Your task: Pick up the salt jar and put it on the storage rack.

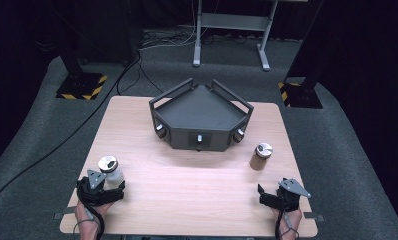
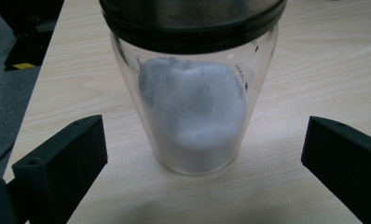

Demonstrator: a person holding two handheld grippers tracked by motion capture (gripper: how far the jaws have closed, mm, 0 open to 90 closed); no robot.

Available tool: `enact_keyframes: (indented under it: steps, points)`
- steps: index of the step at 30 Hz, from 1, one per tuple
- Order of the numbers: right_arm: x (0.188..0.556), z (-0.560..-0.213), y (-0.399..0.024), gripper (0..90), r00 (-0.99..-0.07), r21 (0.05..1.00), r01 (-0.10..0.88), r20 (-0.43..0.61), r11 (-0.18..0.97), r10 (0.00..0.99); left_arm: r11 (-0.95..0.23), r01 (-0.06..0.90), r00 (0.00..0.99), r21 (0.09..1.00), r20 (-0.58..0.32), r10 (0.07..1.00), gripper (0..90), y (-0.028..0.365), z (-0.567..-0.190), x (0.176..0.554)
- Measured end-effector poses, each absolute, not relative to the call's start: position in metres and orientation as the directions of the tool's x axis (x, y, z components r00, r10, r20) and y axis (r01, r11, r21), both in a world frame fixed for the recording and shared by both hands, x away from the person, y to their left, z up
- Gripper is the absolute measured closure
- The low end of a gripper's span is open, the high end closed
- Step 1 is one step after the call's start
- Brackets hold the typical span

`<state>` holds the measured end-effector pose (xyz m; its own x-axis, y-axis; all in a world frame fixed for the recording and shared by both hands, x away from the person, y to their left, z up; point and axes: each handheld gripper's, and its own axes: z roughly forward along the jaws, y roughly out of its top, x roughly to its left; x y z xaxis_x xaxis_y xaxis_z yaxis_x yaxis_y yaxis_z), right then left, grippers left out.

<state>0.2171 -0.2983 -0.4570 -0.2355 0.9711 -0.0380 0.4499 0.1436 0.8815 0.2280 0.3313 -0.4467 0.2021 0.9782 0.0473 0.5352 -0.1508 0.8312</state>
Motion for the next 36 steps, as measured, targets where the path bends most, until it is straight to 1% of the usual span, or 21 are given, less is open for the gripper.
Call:
enact_keyframes:
  steps: [12, 17, 28, 30, 35, 36]
  points:
    - [0.217, -0.457, -0.299, 0.0, -0.235, 0.882, 0.449, -0.035, 0.140, 0.971, -0.136, 0.521, 0.206, 0.843, 0.031, 0.978, 0.0, 0.331, -0.446, 0.245]
    - [0.217, -0.457, -0.299, 0.0, -0.237, 0.882, 0.450, -0.036, 0.143, 0.971, -0.128, 0.495, 0.212, 0.860, 0.024, 0.977, 0.0, 0.331, -0.448, 0.247]
    - [0.218, -0.457, -0.299, 0.0, -0.239, 0.881, 0.451, -0.034, 0.142, 0.970, -0.119, 0.522, 0.199, 0.844, 0.015, 0.980, 0.6, 0.328, -0.447, 0.259]
    - [0.218, -0.457, -0.300, 0.0, -0.240, 0.881, 0.451, -0.033, 0.142, 0.970, -0.107, 0.522, 0.200, 0.846, 0.000, 0.980, 3.3, 0.330, -0.448, 0.260]
    - [0.218, -0.457, -0.299, 0.0, -0.240, 0.881, 0.451, -0.035, 0.143, 0.970, -0.091, 0.524, 0.212, 0.847, -0.026, 0.977, 18.0, 0.335, -0.450, 0.261]
    - [0.218, -0.457, -0.299, 0.0, -0.240, 0.880, 0.452, -0.035, 0.143, 0.970, -0.088, 0.521, 0.208, 0.849, -0.026, 0.978, 19.6, 0.335, -0.450, 0.260]
